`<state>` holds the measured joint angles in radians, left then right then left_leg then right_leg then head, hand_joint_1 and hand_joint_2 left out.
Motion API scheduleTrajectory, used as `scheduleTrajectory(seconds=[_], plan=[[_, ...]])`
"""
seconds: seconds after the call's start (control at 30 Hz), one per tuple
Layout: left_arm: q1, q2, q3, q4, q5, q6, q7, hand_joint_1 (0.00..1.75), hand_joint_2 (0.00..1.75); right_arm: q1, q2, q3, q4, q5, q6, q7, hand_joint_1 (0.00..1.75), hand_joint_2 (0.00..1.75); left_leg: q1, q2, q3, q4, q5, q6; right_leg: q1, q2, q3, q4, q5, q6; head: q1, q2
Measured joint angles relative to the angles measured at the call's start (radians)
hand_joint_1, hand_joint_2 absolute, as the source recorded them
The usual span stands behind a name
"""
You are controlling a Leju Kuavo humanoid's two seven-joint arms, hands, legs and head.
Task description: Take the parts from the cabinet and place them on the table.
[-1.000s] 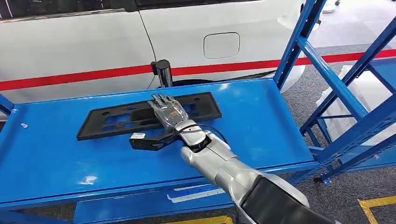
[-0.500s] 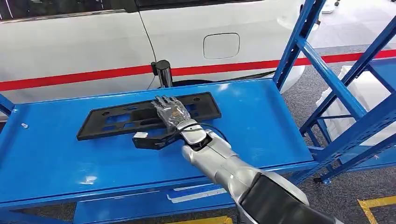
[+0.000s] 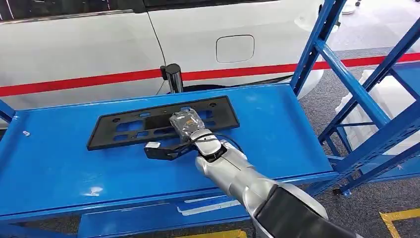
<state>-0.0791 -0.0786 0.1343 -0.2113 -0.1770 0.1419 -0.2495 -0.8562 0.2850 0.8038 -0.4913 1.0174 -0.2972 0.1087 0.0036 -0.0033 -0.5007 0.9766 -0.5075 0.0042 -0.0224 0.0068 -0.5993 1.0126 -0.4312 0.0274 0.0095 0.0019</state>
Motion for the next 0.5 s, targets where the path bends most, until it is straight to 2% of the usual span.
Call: scheduleTrajectory(seconds=[0.33, 0.5], plan=[[0.008, 0.008, -0.001, 0.000, -0.001, 0.004, 0.000, 0.00, 0.00, 0.006, 0.000, -0.007, 0.000, -0.003, -0.021, -0.010, 1.75, 1.75, 0.000, 0.000, 0.000, 0.000, 0.000, 0.000, 0.000, 0.000, 0.000, 0.000, 0.000, 0.000, 0.000, 0.000], [0.011, 0.011, -0.001, 0.000, -0.001, 0.005, 0.000, 0.00, 0.00, 0.015, 0.002, -0.015, -0.003, -0.010, -0.058, -0.033, 1.75, 1.75, 0.000, 0.000, 0.000, 0.000, 0.000, 0.000, 0.000, 0.000, 0.000, 0.000, 0.000, 0.000, 0.000, 0.000]])
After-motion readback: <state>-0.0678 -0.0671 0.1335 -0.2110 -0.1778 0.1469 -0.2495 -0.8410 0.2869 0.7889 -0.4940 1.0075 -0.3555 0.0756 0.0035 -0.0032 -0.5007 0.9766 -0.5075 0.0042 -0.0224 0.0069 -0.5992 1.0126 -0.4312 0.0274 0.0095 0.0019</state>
